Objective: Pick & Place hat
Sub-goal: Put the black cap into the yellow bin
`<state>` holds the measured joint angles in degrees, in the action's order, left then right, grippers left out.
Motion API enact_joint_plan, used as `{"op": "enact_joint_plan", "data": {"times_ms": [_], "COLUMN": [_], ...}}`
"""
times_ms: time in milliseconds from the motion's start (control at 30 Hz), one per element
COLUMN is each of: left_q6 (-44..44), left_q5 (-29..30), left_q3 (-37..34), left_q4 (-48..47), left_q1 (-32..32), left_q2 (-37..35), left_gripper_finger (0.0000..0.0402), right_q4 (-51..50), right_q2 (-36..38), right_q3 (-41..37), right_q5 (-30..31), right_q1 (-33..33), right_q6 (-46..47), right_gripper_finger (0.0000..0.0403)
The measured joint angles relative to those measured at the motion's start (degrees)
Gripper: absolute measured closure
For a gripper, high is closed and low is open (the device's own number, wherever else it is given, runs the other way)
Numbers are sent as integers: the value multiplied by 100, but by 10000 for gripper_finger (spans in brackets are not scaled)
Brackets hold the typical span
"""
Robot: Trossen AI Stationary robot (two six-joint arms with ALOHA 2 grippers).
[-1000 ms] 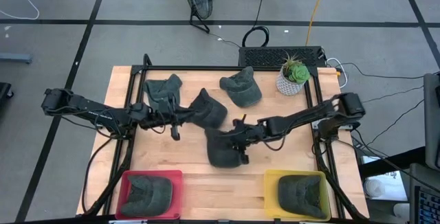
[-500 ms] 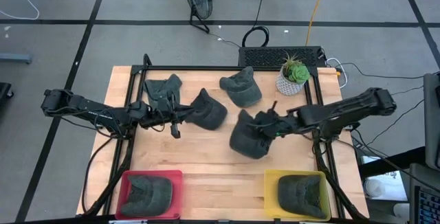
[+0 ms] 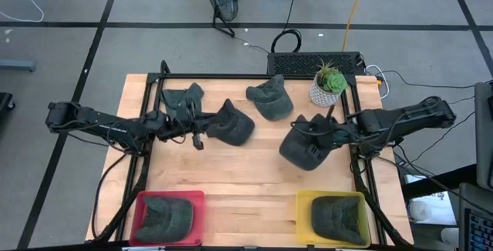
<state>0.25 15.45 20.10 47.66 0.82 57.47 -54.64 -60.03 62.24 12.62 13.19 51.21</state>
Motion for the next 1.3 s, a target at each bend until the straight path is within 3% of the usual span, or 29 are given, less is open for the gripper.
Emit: {"op": "enact_joint_plan", "data": {"times_ms": [400, 733, 1000, 1167, 1300], "left_q6": [-19, -361, -492, -645, -680], "left_q5": [-12, -13, -194, -422, -502], "left_q3": [0, 0, 0, 0, 0], "left_q4": [12, -58, -49, 311, 358], "left_q1": [-262, -262, -262, -262, -262], "left_q2": [-1, 0, 0, 0, -2], "left_gripper_finger": [364, 364, 364, 364, 364], "right_q4": [434, 94, 173, 151, -186], "right_q2": [373, 444, 446, 444, 456], "right_q3": [0, 0, 0, 0, 0], "right_q5": [103, 79, -381, -266, -212], "right_q1": [5, 108, 197, 188, 193], "right_q6": [-862, -755, -1457, -947, 140], "right_gripper_finger": [399, 401, 402, 402, 402]}}
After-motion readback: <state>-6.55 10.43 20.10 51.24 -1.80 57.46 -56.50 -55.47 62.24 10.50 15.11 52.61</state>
